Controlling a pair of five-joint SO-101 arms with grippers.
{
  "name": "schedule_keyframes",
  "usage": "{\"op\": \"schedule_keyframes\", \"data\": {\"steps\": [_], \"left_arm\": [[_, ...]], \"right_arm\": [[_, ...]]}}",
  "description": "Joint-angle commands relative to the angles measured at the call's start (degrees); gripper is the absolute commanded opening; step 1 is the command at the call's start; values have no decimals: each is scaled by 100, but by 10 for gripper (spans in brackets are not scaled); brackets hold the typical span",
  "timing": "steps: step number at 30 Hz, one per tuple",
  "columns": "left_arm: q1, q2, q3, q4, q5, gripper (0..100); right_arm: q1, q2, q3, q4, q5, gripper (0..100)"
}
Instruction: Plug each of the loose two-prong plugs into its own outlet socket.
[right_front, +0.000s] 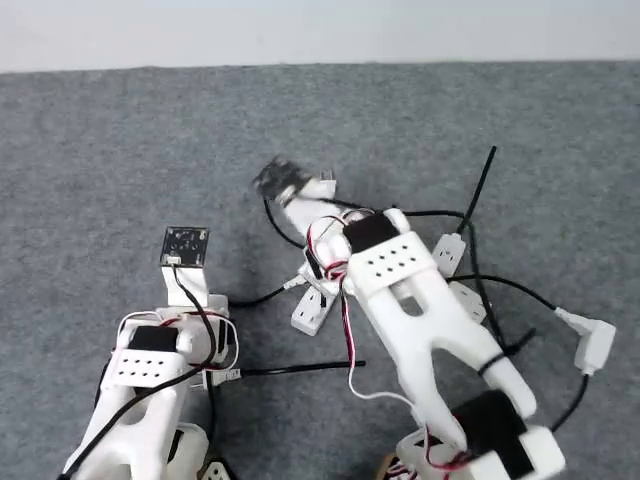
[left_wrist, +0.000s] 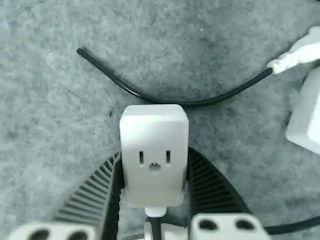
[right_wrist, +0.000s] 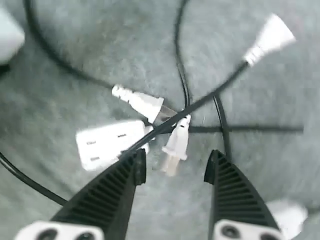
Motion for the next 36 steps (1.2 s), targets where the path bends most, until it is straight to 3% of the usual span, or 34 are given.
{"op": "schedule_keyframes", "data": {"steps": [1,8,24,29,30,33,36], "left_arm": [[-114,-141,-66,-18,-97,15],[-369,-123,-66,-158,-105,15],[-378,-141,-66,-158,-123,17],[-378,-141,-66,-158,-123,17],[-378,-141,-66,-158,-123,17],[-378,-141,-66,-158,-123,17],[-378,-141,-66,-158,-123,17]], "right_arm": [[-101,426,-308,-321,1389,201],[-453,1323,-343,-901,2048,201],[-664,2738,-1275,-857,2084,195],[-585,3020,-1855,-567,2057,0],[-532,3020,-1881,-541,2040,20],[-409,2844,-2066,-251,1547,6],[-365,2501,-2347,154,369,9]]}}
